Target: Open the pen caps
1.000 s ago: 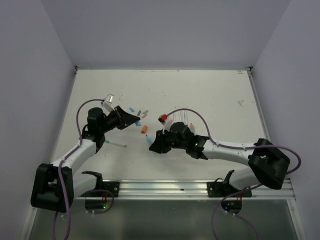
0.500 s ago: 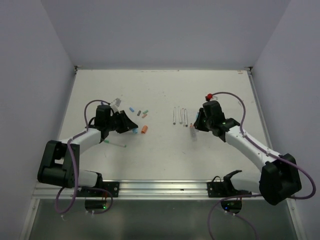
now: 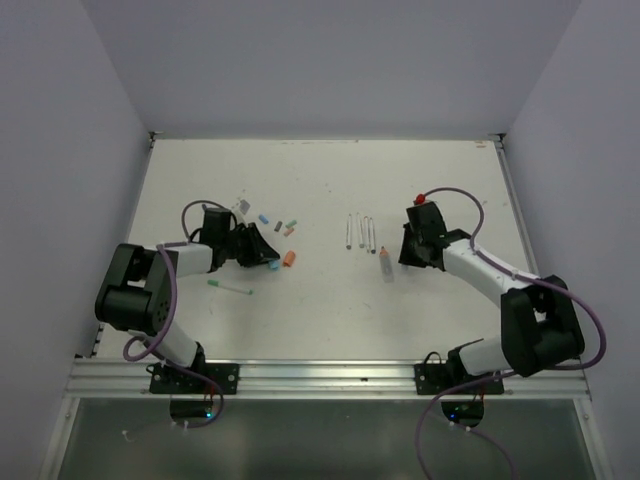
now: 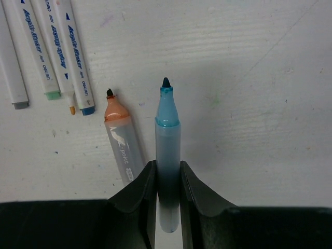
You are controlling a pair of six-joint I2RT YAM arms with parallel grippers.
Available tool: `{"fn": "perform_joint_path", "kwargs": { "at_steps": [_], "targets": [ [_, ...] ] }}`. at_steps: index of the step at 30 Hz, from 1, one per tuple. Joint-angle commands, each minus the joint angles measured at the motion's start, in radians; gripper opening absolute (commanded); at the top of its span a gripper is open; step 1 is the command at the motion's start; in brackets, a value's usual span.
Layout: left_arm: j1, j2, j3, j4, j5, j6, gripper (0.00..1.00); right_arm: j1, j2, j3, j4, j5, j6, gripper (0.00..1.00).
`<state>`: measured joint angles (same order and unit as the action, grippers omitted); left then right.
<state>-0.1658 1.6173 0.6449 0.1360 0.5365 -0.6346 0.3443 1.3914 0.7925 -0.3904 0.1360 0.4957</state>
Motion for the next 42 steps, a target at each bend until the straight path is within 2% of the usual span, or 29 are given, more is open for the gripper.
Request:
{"fn": "perform_joint_path", "kwargs": {
  "at_steps": [1, 6, 9, 10, 12, 15, 16, 22, 25, 32, 37, 42],
  "targets": [
    [-0.011, 0.03, 0.021, 0.08, 0.02, -0.005, 0.0, -0.005, 0.037, -0.004, 0.07, -0.019, -0.031, 0.01],
    [-0.014, 0.062, 0.024, 0.094, 0.023, -0.017, 0.01, -0.007, 0.078, -0.019, 0.116, -0.009, -0.048, 0.08],
    [-0.021, 0.07, 0.019, 0.111, 0.017, -0.025, 0.15, -0.007, 0.11, -0.015, 0.127, -0.003, -0.06, 0.13],
    [-0.023, 0.073, 0.018, 0.111, 0.011, -0.027, 0.26, -0.007, 0.115, -0.015, 0.131, -0.006, -0.063, 0.13],
    [-0.023, 0.069, 0.01, 0.114, 0.002, -0.028, 0.28, -0.007, 0.126, -0.021, 0.146, -0.016, -0.069, 0.15],
    [-0.023, 0.047, -0.01, 0.123, -0.027, -0.028, 0.37, -0.007, 0.138, -0.033, 0.174, -0.044, -0.069, 0.18],
    [-0.023, 0.044, -0.011, 0.12, -0.035, -0.025, 0.44, -0.005, 0.143, -0.035, 0.182, -0.05, -0.071, 0.19],
    [-0.023, 0.039, -0.017, 0.113, -0.047, -0.023, 0.56, -0.007, 0.143, -0.036, 0.188, -0.067, -0.069, 0.25],
    [-0.023, 0.027, -0.022, 0.109, -0.058, -0.022, 0.6, -0.005, 0.109, -0.052, 0.194, -0.064, -0.068, 0.32],
    [-0.021, -0.051, -0.002, 0.044, -0.115, -0.02, 0.69, -0.005, 0.017, -0.075, 0.19, -0.045, -0.078, 0.56],
    [-0.011, -0.157, 0.009, -0.018, -0.206, -0.025, 0.74, 0.002, -0.072, -0.085, 0.168, -0.046, -0.069, 0.84],
    [0.021, -0.24, 0.09, -0.169, -0.384, 0.007, 0.79, 0.025, -0.169, -0.087, 0.147, -0.072, -0.054, 0.86]
  ]
}}
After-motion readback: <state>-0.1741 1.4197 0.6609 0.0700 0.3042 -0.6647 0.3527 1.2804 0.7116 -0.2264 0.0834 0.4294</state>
